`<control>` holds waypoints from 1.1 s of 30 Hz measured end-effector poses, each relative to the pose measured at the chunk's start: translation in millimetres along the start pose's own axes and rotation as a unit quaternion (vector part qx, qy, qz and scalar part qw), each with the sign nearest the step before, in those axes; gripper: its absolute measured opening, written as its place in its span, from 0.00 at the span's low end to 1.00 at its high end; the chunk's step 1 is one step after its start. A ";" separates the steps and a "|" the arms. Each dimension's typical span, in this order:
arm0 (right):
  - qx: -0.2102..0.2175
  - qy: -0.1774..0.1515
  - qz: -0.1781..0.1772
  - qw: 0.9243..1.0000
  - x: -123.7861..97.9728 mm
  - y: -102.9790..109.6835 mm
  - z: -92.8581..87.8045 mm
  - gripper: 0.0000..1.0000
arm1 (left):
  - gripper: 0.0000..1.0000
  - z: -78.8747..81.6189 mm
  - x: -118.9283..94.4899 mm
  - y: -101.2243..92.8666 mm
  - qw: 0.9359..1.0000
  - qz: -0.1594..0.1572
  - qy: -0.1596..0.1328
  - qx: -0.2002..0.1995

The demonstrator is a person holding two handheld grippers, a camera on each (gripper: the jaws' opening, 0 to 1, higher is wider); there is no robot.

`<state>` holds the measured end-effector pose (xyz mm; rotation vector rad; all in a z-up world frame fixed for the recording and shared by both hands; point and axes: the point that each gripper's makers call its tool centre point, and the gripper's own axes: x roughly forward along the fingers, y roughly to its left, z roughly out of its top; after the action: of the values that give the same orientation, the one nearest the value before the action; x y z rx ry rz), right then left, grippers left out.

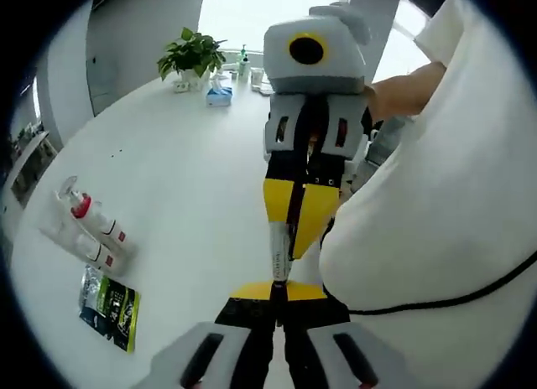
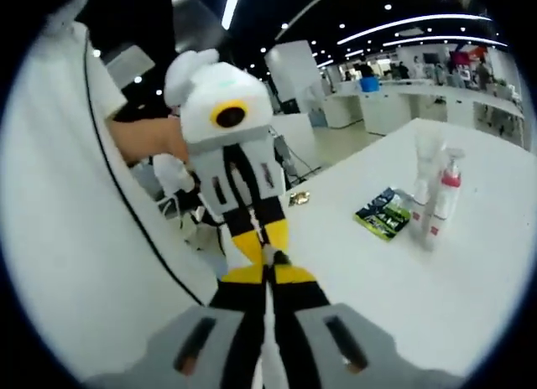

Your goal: Arrange the skincare products in the storage area until every visible bottle or jar stands upright without overlapping.

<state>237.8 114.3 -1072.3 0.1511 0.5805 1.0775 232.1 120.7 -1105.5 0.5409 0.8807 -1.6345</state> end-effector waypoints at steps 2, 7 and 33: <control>0.002 -0.002 -0.001 1.000 -3.5 -3.2 1.0 0.00 | 0.10 3.5 -1.8 3.6 1.000 0.009 -0.016 -0.025; 0.015 -0.015 -0.002 1.000 -9.1 -5.9 3.5 0.00 | 0.28 1.9 -12.2 17.8 0.994 0.024 -0.052 -0.093; 0.128 -0.117 0.026 0.985 -26.2 -12.4 25.5 0.00 | 0.01 58.1 -39.4 7.2 0.889 -0.102 -0.318 -0.314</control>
<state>251.8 89.8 -1045.9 0.5126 0.5018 1.0145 254.9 99.0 -1042.4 -0.5338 0.9055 -1.4500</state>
